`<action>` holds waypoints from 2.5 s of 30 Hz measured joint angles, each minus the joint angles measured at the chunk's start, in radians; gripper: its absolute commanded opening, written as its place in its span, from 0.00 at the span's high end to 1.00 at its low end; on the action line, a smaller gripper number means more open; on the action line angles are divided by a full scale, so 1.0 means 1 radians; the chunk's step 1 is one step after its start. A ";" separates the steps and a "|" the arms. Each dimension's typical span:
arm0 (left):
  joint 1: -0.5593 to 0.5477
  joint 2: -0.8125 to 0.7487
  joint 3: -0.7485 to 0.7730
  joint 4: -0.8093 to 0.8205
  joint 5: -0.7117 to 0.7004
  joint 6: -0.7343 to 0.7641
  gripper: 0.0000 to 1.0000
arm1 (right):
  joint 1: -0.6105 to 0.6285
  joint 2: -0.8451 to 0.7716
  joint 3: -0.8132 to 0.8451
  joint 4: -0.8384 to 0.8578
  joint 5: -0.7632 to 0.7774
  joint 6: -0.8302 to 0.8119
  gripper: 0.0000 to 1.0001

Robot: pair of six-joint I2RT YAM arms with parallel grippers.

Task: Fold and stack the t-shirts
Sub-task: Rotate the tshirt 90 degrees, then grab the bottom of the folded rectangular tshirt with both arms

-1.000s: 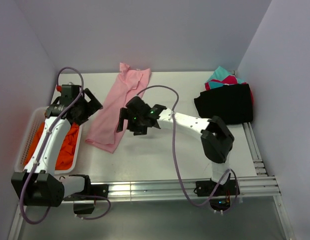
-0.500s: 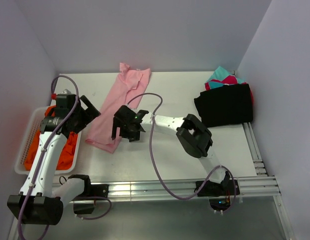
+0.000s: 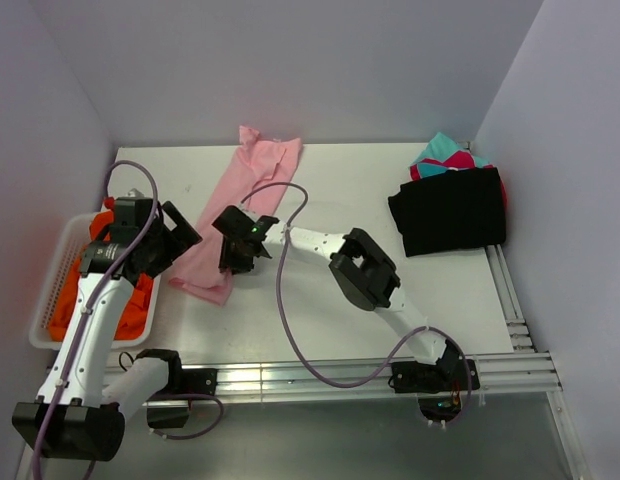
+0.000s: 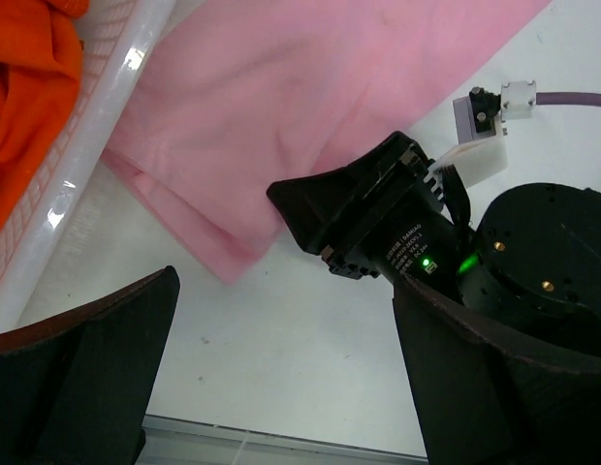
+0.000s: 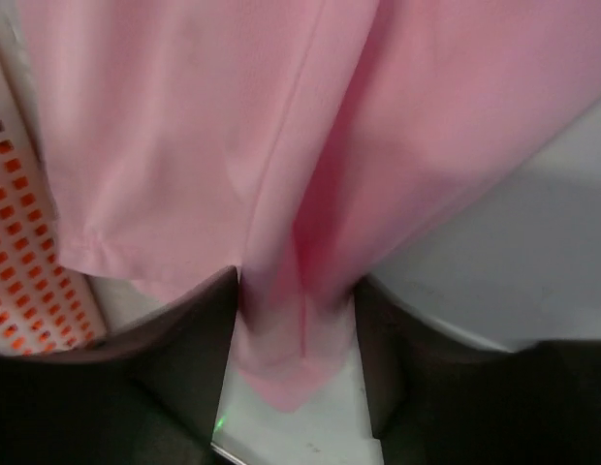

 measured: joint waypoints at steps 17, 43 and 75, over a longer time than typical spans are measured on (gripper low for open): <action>-0.017 0.011 -0.059 0.048 0.003 0.000 0.01 | -0.101 -0.358 -0.563 0.020 0.106 0.013 1.00; -0.430 -0.030 -0.462 0.285 0.167 -0.162 0.02 | -0.127 -0.959 -0.998 -0.100 0.162 -0.019 0.13; -0.470 0.261 -0.476 0.524 0.072 -0.236 0.42 | -0.106 -0.734 -1.041 0.165 0.040 0.026 0.30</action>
